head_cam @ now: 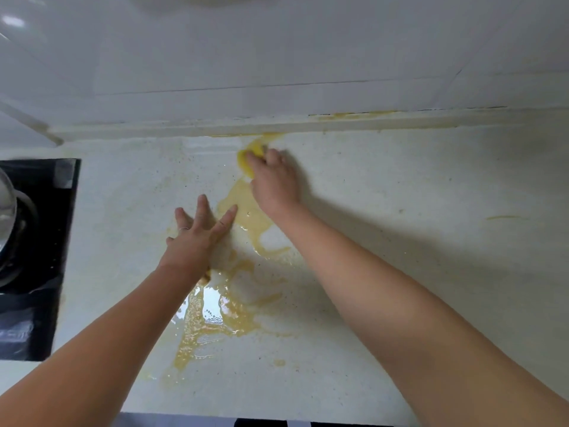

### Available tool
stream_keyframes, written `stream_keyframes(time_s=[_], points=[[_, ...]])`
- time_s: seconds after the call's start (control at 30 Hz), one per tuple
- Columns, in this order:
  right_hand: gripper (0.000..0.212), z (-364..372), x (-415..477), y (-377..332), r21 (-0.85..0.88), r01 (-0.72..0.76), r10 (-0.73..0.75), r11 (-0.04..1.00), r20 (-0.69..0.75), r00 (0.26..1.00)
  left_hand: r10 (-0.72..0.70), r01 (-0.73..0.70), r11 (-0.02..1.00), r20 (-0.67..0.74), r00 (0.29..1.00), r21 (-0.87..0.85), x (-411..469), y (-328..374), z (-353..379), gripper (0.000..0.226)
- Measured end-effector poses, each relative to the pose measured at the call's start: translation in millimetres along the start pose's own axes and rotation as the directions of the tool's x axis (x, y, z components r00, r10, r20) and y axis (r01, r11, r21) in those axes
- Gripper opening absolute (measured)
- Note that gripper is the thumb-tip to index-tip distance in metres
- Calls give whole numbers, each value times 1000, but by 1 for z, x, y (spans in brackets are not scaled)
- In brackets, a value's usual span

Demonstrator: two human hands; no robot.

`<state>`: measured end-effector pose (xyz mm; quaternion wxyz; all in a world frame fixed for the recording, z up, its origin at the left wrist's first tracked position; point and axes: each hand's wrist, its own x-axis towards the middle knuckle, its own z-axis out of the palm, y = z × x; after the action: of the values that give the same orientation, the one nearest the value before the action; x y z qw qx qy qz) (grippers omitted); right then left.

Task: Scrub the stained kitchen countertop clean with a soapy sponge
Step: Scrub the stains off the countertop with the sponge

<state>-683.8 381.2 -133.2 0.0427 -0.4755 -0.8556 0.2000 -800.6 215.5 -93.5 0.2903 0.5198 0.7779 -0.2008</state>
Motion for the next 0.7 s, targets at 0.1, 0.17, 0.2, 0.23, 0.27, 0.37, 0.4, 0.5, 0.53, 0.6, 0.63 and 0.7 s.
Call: stream_keyframes(time_s=[0.1,0.17,0.2,0.23,0.27,0.37,0.4,0.5,0.53,0.6,0.63,0.7], points=[[53,-9,-26,20,165,77,-60,983,-103,993,-10,10,1000,14,1000,-7,0,0,0,163],[53,-23,-33,64,296,-57,157,954,-328,932,-5,4,1000,-4,1000,-19,1,0,0,166],[53,-32,-33,94,365,-152,305,918,-408,861,-5,5,1000,-5,1000,-18,2,0,0,166],[55,-41,-31,122,429,-242,442,870,-462,769,-8,8,1000,-2,1000,-19,2,0,1,167],[56,-52,-28,144,487,-311,550,816,-490,676,-11,11,1000,0,1000,-22,2,0,1,168],[56,-64,-13,159,532,-421,664,735,-436,608,-1,1,1000,-13,1000,-26,4,-1,2,169],[52,-60,-8,148,521,-404,634,751,-402,661,2,-2,1000,-14,1000,-25,4,-2,2,168],[28,-41,-3,101,431,-333,511,839,-411,755,1,-1,1000,-9,1000,-31,3,-3,2,168],[26,-31,-6,86,302,-266,374,916,-398,837,3,-3,1000,-8,1000,-28,4,-3,2,169],[46,-10,-14,54,4,-3,4,1000,-280,960,4,-4,1000,-2,1000,-28,4,-3,2,169],[53,-6,-18,40,-13,85,-86,996,-212,973,3,-3,1000,-1,1000,-27,5,-4,1,169],[55,2,-26,27,-3,117,-115,993,-181,977,5,-5,1000,3,1000,-15,5,-4,0,169]])
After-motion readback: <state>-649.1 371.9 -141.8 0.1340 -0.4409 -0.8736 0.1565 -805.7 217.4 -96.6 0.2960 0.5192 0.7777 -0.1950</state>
